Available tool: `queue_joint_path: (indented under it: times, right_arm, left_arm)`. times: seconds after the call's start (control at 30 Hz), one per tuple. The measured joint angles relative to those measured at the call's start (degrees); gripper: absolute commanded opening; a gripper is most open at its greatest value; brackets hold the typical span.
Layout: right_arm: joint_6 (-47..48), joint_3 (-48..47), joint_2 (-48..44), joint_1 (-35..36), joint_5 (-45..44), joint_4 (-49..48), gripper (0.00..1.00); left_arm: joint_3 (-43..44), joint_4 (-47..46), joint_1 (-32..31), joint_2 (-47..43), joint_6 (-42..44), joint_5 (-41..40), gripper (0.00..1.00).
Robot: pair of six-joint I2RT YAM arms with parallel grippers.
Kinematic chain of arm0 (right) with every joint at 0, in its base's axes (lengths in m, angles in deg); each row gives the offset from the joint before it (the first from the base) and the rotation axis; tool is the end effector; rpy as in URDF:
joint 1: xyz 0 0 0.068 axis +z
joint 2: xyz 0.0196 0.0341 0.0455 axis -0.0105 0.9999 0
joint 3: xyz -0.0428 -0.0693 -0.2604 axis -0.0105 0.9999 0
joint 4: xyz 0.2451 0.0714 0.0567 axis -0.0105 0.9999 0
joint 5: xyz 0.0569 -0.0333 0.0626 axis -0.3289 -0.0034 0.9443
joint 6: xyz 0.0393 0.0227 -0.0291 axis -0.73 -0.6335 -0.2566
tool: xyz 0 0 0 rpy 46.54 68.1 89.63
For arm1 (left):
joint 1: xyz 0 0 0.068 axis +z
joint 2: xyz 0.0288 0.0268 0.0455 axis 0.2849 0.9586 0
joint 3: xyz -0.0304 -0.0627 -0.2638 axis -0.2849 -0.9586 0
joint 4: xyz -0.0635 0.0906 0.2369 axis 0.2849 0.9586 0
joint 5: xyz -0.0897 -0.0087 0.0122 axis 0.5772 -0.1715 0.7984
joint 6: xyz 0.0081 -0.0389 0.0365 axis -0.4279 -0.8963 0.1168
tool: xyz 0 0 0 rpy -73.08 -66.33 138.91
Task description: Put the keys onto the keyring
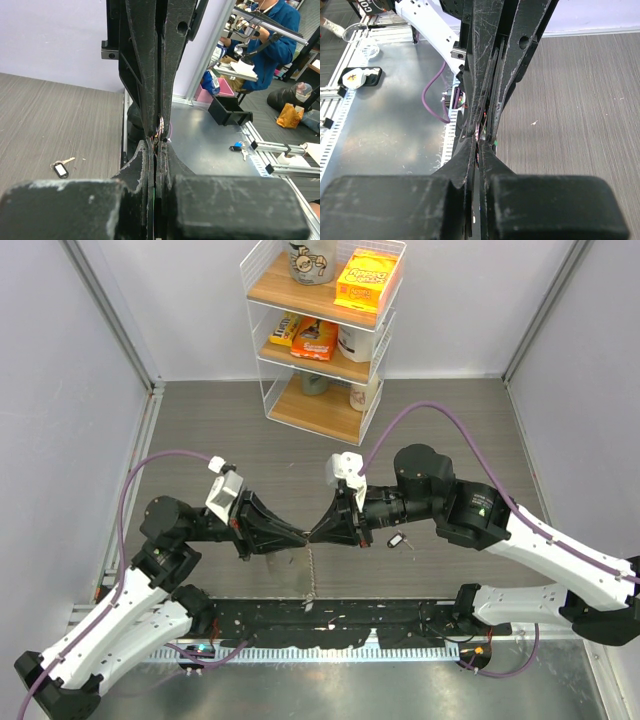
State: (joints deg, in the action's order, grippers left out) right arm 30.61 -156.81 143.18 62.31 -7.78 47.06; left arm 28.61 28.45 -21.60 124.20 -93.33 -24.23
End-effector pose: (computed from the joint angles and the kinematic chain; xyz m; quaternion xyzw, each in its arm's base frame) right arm 0.0864 0.2092 0.4354 -0.5467 0.5536 0.4814 0.4036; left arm 0.0936 -0.1105 0.3651 0.3913 0.5029 -0.6415 0.4271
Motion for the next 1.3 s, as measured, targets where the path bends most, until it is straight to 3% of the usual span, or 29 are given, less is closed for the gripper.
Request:
queue_joint_path:
  times: [0.07, 0.1, 0.13, 0.2, 0.43, 0.7, 1.3]
  right_arm:
    - [0.1, 0.0, 0.0, 0.0, 0.0, 0.0, 0.06]
    - [0.2, -0.1, 0.0, 0.1, 0.0, 0.0, 0.14]
    - [0.3, -0.1, 0.0, 0.1, 0.0, 0.0, 0.29]
    - [0.4, -0.1, 0.0, 0.1, 0.0, 0.0, 0.42]
    - [0.9, 1.0, -2.4, 0.3, -0.9, 0.9, 0.58]
    - [1.6, 1.2, -7.3, 0.3, -4.2, 1.9, 0.58]
    - [2.5, -2.1, -1.8, 0.7, -3.8, 2.1, 0.44]
  left_arm:
    - [0.0, 0.0, -0.1, -0.2, 0.0, -0.1, 0.0]
    - [0.0, 0.0, -0.1, -0.3, 0.0, -0.2, 0.0]
    - [0.0, 0.0, -0.1, -0.5, 0.0, -0.3, 0.0]
    - [0.0, 0.0, -0.1, -0.8, 0.0, -0.5, 0.0]
    - [0.0, 0.0, -0.1, -1.7, 0.3, -2.0, 0.0]
    - [0.0, 0.0, -0.1, -2.2, 0.5, -2.3, 0.0]
    - [0.0, 0.0, -0.2, -2.5, 0.2, -2.7, 0.0]
